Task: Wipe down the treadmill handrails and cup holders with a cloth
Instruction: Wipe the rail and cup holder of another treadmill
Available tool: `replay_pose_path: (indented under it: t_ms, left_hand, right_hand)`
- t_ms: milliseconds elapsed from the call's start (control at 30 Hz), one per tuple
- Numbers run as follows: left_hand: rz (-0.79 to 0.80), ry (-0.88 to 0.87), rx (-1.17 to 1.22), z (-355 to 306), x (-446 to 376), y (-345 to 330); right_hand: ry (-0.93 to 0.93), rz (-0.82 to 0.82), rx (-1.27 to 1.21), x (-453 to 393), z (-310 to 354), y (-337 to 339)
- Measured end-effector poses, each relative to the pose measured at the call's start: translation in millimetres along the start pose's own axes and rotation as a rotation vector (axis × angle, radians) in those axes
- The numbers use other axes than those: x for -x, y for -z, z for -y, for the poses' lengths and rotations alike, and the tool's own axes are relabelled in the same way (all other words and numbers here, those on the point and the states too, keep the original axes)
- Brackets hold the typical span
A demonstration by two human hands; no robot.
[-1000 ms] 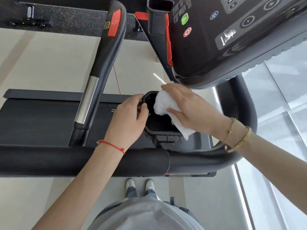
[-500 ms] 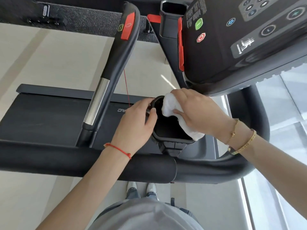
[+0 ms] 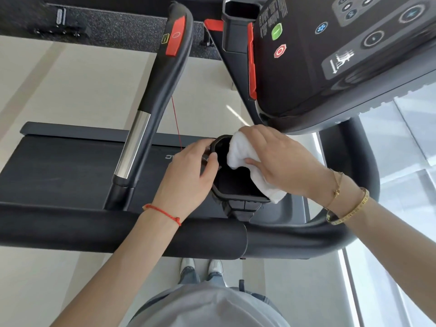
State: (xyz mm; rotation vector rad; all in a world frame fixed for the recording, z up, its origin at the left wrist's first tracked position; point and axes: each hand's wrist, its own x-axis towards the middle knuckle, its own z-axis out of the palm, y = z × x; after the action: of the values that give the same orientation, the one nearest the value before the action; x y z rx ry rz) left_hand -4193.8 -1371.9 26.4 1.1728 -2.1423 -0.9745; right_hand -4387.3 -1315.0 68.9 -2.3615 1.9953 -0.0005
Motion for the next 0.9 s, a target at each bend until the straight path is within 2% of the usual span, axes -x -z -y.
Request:
replay_pose_path:
  t_ms: [200, 467, 567, 733, 800, 900]
  left_hand:
    - [-0.017, -0.011, -0.03, -0.2, -0.8, -1.0]
    - [-0.022, -0.016, -0.025, 2.9, -0.7, -2.0]
    - [-0.025, -0.019, -0.033, 4.5, -1.4, -2.1]
    - [-0.035, -0.029, -0.054, 2.4, -1.8, -3.6]
    - [-0.04, -0.032, -0.061, 1.8, -2.0, -4.1]
    - [-0.036, -0.039, -0.066, 0.8, -1.7, -4.1]
  right_hand:
    - [0.058, 0.034, 0.172, -45.3, 19.9, -8.5]
    - [-0.116, -0.038, 0.122, -21.0, 16.3, -16.5]
    - [-0.262, -0.073, 0.016, -6.5, 20.9, -15.6]
    - [-0.541, -0.137, -0.427, 17.0, 30.4, -7.6]
    - [-0.631, -0.113, -0.497, 30.5, 32.9, -10.9]
    - [-0.659, -0.082, -0.525, 44.4, 34.7, -15.8]
